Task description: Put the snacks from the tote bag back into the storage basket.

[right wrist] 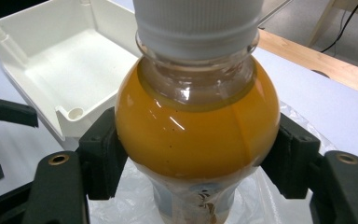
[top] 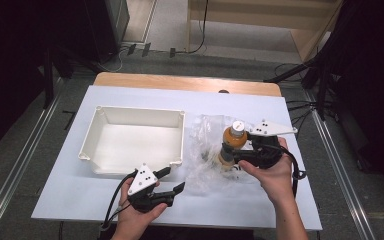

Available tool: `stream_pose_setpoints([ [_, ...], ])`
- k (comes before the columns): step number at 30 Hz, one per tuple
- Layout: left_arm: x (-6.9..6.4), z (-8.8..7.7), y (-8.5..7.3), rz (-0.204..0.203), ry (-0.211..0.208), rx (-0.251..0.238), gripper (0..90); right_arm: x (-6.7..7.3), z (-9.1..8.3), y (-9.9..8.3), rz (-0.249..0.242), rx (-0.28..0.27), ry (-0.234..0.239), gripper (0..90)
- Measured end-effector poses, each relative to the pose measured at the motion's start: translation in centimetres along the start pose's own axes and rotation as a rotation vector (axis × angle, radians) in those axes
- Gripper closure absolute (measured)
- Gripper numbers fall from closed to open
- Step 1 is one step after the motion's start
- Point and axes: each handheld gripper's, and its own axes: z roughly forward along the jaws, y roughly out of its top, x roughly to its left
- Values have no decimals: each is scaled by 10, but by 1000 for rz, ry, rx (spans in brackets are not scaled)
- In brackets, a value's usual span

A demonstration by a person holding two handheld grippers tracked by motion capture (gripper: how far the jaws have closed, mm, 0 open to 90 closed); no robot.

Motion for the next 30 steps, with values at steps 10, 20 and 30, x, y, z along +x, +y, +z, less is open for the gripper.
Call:
stream_pose_setpoints([
  [10, 22, -17, -6, -24, 38, -19, 320, -2, 1, -1, 6, -1, -3, 317],
  [20, 36, -30, -7, -42, 67, -41, 247, 1, 6, -1, 4, 10, -1, 317],
  [30, 51, -46, -4, -79, 75, -71, 129, 5, 14, 1, 3, 14, 22, 317],
])
